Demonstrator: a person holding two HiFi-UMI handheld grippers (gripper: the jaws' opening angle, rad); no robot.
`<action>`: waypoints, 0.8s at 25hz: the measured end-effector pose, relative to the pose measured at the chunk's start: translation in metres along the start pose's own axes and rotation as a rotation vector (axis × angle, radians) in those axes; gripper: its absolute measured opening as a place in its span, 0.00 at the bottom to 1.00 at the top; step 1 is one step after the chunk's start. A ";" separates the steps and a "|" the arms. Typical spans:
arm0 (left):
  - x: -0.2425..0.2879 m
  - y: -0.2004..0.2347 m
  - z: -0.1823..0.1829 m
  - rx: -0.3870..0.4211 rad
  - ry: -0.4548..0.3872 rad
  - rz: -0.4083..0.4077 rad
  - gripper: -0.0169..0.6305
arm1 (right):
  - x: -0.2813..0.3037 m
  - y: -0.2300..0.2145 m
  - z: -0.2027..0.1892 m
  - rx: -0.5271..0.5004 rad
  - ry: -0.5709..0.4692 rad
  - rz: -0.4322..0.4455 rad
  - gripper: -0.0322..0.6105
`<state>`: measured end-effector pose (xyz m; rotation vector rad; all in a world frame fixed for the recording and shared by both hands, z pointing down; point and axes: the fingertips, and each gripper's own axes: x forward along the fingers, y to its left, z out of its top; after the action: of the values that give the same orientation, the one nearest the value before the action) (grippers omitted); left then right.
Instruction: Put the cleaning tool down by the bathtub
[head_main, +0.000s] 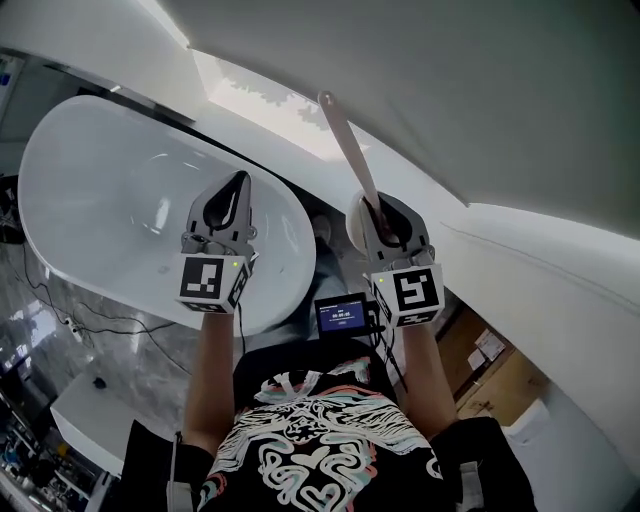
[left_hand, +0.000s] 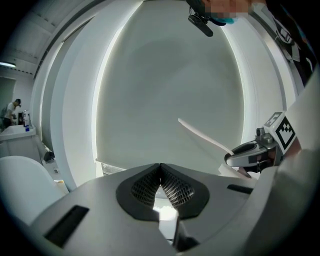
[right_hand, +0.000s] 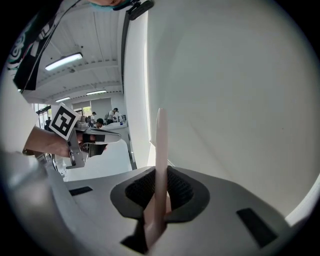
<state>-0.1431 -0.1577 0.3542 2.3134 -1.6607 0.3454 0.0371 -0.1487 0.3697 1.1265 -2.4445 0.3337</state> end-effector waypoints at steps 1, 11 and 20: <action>0.004 0.001 -0.005 -0.002 0.007 0.000 0.05 | 0.005 -0.001 -0.004 -0.004 0.007 0.003 0.16; 0.041 0.008 -0.059 0.012 0.081 -0.003 0.05 | 0.056 -0.008 -0.053 -0.037 0.096 0.064 0.16; 0.066 0.022 -0.100 -0.023 0.125 0.004 0.05 | 0.092 -0.012 -0.093 -0.051 0.168 0.093 0.16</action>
<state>-0.1462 -0.1877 0.4720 2.2242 -1.6017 0.4593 0.0186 -0.1816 0.4951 0.9262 -2.3482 0.3762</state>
